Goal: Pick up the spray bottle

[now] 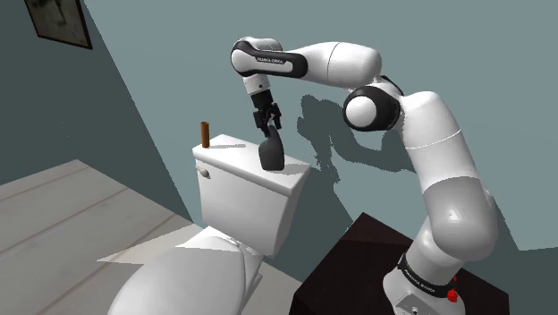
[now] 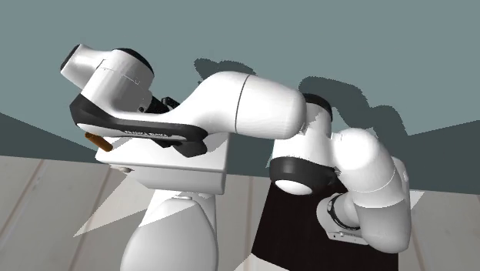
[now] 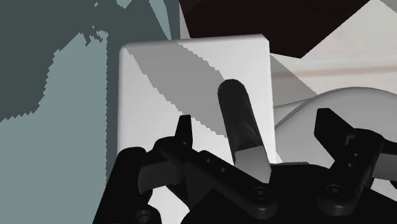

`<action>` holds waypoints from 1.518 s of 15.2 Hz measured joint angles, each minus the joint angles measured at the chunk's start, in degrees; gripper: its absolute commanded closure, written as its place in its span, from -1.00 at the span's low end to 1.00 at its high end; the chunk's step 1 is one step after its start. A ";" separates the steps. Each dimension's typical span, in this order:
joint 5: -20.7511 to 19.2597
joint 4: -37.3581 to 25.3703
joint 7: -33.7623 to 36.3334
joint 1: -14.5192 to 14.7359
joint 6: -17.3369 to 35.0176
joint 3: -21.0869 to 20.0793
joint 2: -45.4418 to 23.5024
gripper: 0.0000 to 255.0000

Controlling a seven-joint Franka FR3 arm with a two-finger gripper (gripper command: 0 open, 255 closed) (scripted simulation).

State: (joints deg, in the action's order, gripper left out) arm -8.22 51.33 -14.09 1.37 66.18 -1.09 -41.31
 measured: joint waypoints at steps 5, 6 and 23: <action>0.27 4.84 1.25 0.35 4.10 -0.33 2.89 -1.00; 0.34 4.70 1.46 0.52 3.78 -0.40 2.78 1.00; 0.23 -0.44 0.36 0.47 -0.76 -0.14 -0.33 1.00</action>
State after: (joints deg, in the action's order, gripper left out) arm -8.00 50.89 -13.72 1.85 65.42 -1.24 -41.64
